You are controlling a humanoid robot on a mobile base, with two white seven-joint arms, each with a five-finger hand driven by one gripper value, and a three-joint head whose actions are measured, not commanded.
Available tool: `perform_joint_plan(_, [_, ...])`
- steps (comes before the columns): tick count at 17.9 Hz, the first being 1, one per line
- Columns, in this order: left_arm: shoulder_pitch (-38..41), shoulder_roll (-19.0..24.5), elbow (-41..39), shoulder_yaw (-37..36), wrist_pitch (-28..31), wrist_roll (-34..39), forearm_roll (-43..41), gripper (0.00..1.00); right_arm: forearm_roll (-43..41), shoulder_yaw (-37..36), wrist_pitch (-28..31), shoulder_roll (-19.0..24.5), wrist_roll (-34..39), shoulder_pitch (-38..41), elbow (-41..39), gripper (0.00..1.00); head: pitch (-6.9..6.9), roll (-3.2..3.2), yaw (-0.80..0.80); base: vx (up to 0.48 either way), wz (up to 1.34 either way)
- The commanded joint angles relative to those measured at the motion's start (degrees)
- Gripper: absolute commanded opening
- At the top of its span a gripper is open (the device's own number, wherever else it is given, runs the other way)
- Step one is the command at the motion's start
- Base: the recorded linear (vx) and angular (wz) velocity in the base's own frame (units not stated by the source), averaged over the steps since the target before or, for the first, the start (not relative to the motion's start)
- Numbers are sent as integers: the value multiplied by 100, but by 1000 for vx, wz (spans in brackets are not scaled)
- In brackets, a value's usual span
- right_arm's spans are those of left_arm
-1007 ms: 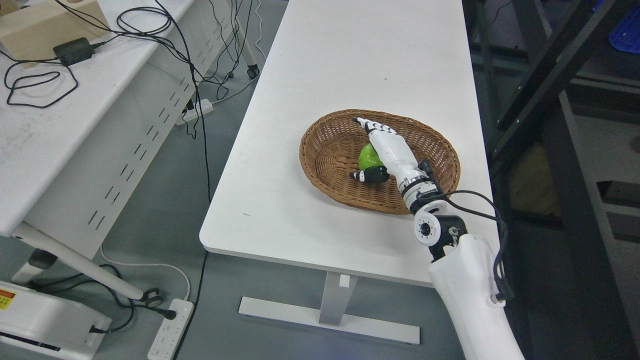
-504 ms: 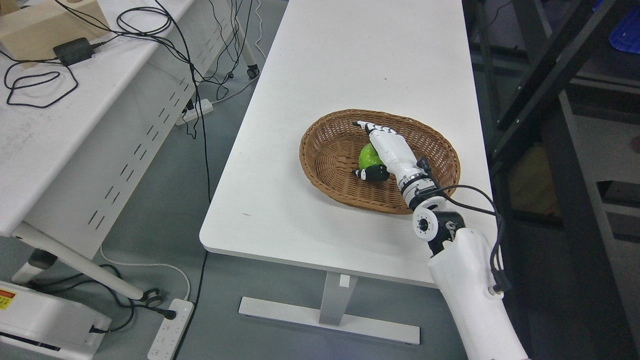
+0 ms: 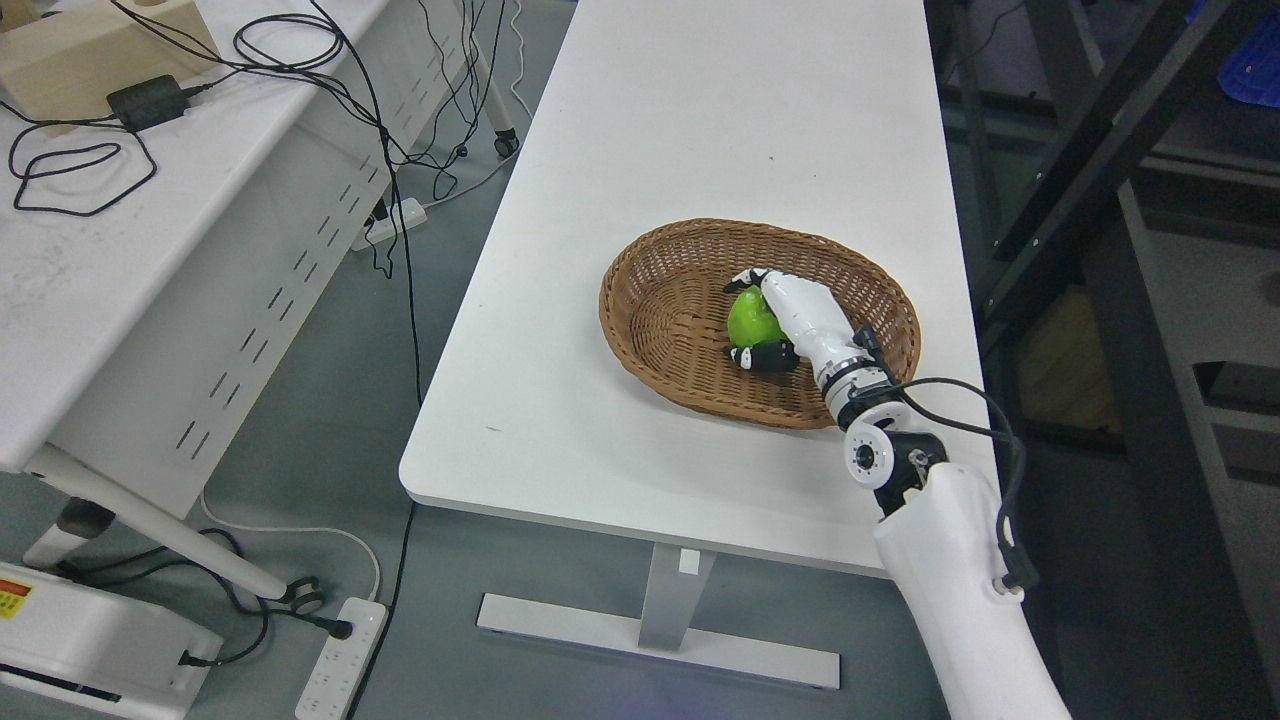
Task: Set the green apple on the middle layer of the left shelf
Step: 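Close the right hand fingers around the green apple, then lift the green apple out of the basket with the right hand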
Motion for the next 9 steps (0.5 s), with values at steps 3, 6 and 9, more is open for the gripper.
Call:
perform_joint_plan(3, [-123, 100, 0, 0, -4, -5, -4, 100, -120, -521, -52, -108, 188, 32, -13, 2, 0, 0, 0, 0, 0])
perform_joint_plan(6, [-123, 100, 0, 0, -4, -5, 5, 100, -925, -951, -17, -99, 223, 172, -530, 0, 0, 0, 0, 0, 0])
perform_joint_plan(9, [-123, 100, 0, 0, -4, -5, -4, 100, -2427, -1583, 158, -116, 398, 251, -831, 0, 0, 0, 0, 0, 0])
